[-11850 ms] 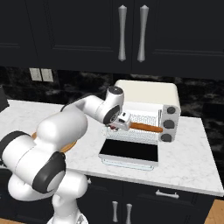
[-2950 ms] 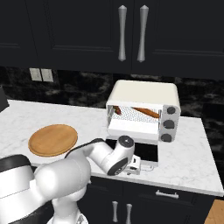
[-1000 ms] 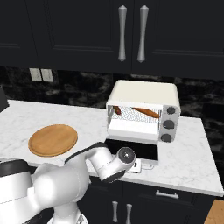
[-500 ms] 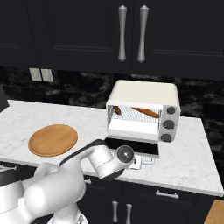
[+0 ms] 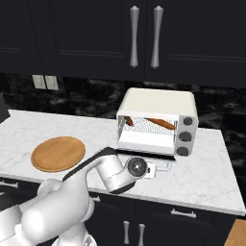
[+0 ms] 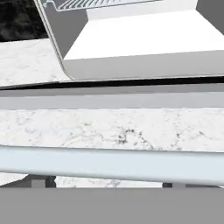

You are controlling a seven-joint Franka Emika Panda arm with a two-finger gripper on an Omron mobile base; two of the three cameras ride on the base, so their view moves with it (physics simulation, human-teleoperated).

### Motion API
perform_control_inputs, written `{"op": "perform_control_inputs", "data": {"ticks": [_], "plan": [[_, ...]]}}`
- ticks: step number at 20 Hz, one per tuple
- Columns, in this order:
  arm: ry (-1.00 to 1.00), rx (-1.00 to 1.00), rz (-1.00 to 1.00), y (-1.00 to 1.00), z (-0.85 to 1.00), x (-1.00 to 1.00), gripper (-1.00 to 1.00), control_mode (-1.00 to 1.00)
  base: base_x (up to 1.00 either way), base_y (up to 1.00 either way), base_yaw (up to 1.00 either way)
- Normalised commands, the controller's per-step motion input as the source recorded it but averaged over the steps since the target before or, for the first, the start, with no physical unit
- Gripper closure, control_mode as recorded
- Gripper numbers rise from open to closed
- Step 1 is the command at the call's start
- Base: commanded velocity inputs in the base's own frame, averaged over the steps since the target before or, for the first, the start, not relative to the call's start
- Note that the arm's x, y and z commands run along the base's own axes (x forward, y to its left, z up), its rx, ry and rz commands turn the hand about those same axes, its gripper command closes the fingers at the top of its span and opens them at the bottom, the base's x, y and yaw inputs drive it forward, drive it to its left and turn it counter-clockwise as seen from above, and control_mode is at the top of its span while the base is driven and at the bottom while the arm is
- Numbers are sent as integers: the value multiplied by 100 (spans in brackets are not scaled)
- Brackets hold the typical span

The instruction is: Pick up the kebab skewer and baguette bread, and place them inside the toaster oven. Close the toaster oven door and start by setting the timer.

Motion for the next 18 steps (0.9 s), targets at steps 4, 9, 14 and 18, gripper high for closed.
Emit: {"op": "perform_control_inputs", "data": {"ticks": [4, 9, 14, 18], "plan": [[0, 0, 0, 8, 68, 58, -100, -100, 0, 0, 0], [0, 0, 0, 2, 41, 50, -100, -100, 0, 0, 0], [0, 0, 0, 0, 23, 34, -100, -100, 0, 0, 0], [0, 0, 0, 0, 15, 33, -100, -100, 0, 0, 0]]}}
